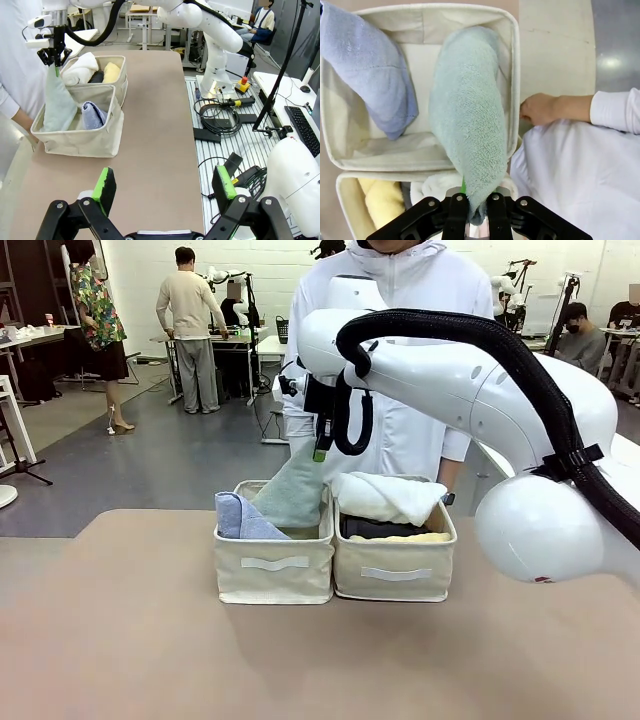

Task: Sort the towels based on their folding style.
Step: Pick up another triangle-folded towel from the table and place it in the left Fabric basket.

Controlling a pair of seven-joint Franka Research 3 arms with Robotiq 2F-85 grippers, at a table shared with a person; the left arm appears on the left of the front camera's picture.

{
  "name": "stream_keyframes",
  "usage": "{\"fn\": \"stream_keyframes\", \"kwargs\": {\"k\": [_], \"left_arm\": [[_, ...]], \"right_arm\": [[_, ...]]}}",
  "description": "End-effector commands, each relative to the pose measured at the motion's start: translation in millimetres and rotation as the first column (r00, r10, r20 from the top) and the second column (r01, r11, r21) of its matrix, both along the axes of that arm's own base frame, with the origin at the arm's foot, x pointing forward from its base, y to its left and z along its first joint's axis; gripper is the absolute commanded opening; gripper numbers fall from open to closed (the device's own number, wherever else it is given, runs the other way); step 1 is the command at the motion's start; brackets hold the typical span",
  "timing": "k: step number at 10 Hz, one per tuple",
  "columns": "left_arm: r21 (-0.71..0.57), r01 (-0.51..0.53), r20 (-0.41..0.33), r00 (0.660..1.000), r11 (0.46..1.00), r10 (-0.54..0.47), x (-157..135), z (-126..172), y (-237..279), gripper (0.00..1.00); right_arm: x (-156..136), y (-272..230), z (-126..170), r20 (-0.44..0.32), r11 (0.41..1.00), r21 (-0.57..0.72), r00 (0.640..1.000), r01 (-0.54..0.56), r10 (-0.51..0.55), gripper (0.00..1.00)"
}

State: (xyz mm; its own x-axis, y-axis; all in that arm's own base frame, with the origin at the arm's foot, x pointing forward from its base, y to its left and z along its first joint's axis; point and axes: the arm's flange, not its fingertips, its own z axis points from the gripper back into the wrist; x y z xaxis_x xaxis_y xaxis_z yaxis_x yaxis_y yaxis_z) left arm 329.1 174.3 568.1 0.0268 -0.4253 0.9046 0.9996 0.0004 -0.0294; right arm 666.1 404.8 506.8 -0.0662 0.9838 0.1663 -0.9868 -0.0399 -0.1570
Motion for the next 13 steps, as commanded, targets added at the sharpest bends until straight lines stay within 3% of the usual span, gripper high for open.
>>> {"fn": "stream_keyframes", "kwargs": {"k": [1,5,13], "left_arm": [[-0.016,0.005,0.028,1.0,1.0,-0.004,-0.4,0.1,1.1,1.0],[-0.016,0.005,0.028,1.0,1.0,-0.004,-0.4,0.1,1.1,1.0],[-0.016,0.005,0.028,1.0,1.0,-0.004,-0.4,0.1,1.1,1.0]], "right_arm": [[1.5,0.7,1.6,0.013,1.0,0.013,1.0,0.001,-0.001,0.11],[-15.6,-4.5,-7.7,0.011,0.998,0.023,0.998,-0.054,0.054,0.11],[-45.6,-6.3,-33.3,-0.048,0.998,-0.024,0.997,-0.055,0.054,0.11]]}}
